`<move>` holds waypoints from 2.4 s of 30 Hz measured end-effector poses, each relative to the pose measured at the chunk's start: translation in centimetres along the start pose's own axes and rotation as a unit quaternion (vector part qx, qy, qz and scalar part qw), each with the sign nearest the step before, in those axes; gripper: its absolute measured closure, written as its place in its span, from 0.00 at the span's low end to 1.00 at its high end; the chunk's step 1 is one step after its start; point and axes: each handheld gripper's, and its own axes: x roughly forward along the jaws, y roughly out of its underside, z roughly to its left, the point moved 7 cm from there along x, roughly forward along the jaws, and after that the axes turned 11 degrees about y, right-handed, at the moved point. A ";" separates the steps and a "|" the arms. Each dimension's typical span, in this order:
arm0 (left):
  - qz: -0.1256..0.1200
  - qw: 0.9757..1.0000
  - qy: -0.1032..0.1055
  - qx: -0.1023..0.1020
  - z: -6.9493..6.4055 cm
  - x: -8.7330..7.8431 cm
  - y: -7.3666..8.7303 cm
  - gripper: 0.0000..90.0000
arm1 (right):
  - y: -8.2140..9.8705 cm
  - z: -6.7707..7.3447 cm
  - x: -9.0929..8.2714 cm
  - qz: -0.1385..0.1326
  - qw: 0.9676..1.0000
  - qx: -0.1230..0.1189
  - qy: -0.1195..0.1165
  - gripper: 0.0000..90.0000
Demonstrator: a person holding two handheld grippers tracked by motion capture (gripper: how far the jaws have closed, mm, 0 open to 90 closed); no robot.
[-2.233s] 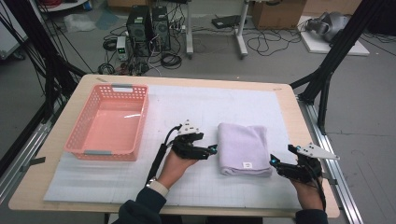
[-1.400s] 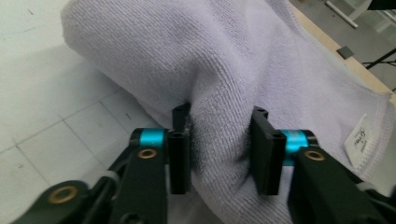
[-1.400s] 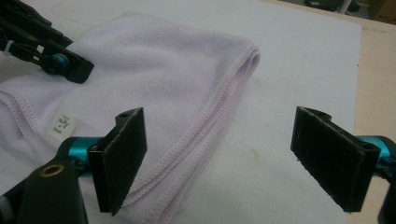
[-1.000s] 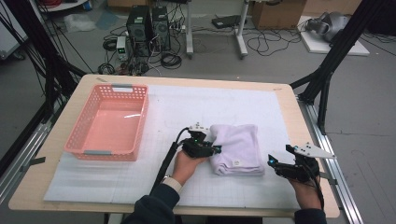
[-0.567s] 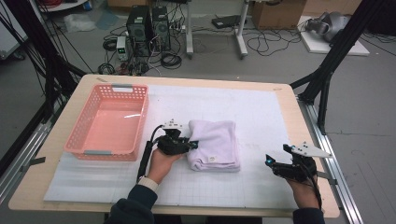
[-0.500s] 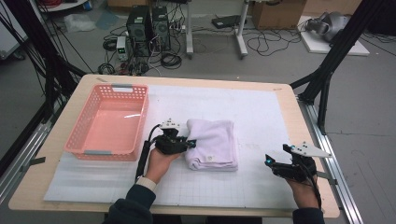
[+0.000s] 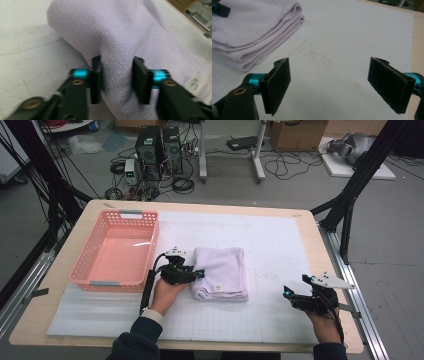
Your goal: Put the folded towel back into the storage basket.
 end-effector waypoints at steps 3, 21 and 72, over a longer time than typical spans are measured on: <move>0.003 1.000 0.001 -0.012 0.1 0.1 0.1 0.35 | 0.0 0.0 0.0 0.000 1.000 -0.001 -0.001 0.19; -0.062 0.988 0.084 0.116 -3.0 -0.8 -1.3 0.77 | -0.1 0.2 0.1 -0.002 1.000 0.000 -0.004 0.19; -0.210 0.933 0.093 0.276 -3.0 -17.2 -7.6 0.78 | -0.5 1.0 0.4 -0.005 1.000 -0.008 -0.010 0.19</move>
